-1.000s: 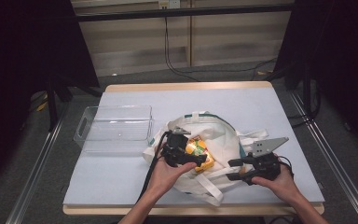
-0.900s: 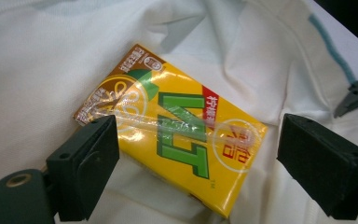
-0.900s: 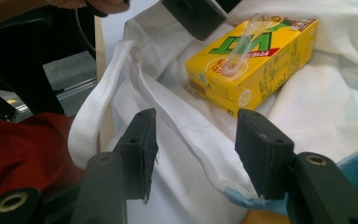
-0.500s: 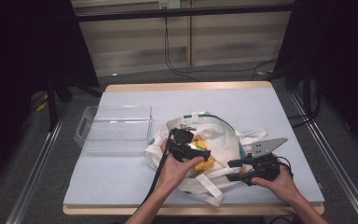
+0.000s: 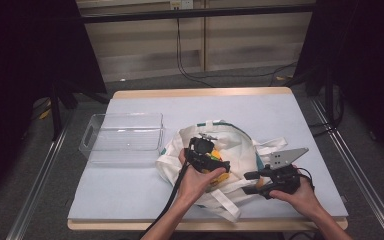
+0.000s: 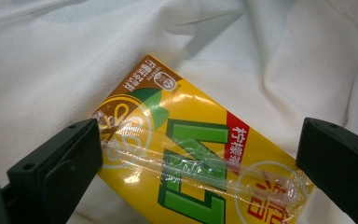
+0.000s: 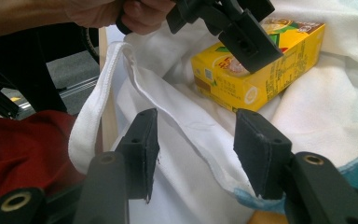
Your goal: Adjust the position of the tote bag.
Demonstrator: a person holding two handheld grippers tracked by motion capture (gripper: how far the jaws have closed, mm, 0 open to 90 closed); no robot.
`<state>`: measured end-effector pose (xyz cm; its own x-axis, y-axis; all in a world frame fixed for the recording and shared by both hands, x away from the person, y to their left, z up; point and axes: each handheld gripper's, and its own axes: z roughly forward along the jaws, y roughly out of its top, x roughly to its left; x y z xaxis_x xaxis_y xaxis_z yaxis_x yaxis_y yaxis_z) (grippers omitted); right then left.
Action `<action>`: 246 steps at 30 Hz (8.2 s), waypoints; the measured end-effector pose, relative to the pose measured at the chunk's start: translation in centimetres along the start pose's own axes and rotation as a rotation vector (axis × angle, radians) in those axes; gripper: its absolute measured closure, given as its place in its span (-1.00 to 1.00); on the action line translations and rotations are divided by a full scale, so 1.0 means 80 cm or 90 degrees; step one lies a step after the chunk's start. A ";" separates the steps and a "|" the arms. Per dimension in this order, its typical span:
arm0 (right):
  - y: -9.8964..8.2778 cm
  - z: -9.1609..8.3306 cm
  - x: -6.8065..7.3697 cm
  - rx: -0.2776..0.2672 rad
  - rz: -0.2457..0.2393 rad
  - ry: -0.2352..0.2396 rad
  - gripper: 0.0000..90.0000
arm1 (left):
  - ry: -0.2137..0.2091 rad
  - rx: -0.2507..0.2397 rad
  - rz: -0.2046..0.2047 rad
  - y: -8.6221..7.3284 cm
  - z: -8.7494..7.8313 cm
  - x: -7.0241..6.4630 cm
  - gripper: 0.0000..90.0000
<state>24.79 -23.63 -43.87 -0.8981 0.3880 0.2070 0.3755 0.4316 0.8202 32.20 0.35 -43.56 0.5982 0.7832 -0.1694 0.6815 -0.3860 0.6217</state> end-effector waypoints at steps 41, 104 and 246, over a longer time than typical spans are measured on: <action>-0.001 0.001 0.001 -0.003 -0.004 -0.010 0.11 | 0.071 0.036 -0.019 0.004 0.019 -0.007 -0.97; -0.001 -0.003 -0.001 -0.007 -0.002 -0.016 0.10 | -0.050 0.024 0.098 -0.001 -0.050 0.033 -0.36; -0.007 -0.011 0.008 -0.066 -0.006 -0.031 -0.05 | -0.113 -0.014 0.170 -0.045 -0.115 0.086 -0.38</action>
<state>23.80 -24.38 -43.73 -0.8883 0.4245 0.1752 0.3392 0.3494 0.8734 30.00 11.65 -39.91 0.8206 0.5570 -0.1277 0.4820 -0.5546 0.6782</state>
